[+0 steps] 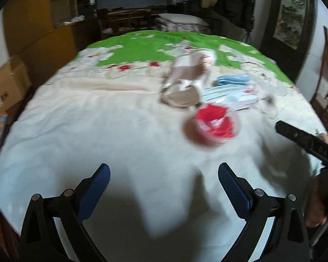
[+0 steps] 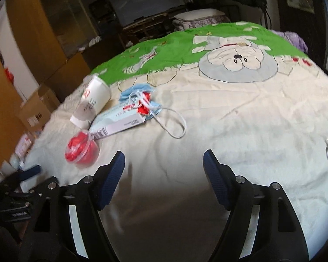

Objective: Collect trash
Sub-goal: 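Grasp the blue face mask with the right tool while the left tool grasps the clear cup of red paper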

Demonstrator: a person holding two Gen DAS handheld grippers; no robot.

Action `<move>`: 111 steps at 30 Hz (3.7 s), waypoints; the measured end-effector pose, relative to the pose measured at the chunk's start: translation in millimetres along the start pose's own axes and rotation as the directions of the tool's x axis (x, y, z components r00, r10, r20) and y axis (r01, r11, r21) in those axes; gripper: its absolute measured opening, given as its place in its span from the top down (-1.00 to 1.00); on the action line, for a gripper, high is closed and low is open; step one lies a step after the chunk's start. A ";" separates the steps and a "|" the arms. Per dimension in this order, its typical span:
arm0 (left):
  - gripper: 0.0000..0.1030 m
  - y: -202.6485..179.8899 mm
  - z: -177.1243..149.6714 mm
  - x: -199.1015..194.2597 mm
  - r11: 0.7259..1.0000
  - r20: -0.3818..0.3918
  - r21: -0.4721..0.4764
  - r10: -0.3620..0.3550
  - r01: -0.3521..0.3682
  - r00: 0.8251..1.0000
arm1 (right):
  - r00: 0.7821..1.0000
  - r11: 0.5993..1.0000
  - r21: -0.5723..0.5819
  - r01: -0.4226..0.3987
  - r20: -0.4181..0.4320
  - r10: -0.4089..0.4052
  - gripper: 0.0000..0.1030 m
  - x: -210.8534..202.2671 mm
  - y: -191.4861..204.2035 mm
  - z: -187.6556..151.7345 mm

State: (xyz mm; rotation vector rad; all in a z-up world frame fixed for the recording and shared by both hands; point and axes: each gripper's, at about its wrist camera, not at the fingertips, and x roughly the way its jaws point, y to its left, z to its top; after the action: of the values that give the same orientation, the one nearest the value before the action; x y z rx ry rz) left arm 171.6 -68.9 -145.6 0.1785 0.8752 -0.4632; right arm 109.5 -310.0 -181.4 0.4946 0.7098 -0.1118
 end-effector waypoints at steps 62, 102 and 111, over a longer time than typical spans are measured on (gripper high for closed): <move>-0.89 69.6 32.9 57.6 0.971 -0.041 -0.197 0.129 -0.135 0.991 | 0.998 0.994 -0.107 0.020 -0.054 -0.026 -0.35 93.8 47.3 77.5; -0.89 70.9 39.3 49.2 0.968 0.052 -0.242 0.075 -0.061 0.996 | 0.988 0.993 -0.003 -0.119 0.096 0.119 0.47 -0.7 9.7 22.1; -0.05 57.6 43.5 50.1 0.983 0.090 -0.177 0.061 -0.044 0.994 | 0.989 0.992 -0.001 -0.125 0.081 0.124 0.47 5.7 8.5 19.8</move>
State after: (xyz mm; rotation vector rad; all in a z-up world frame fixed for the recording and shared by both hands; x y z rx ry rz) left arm 256.0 -48.3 -158.8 0.0178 0.8112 -0.3409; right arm 127.9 -311.5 -168.9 0.5345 0.5983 -0.0159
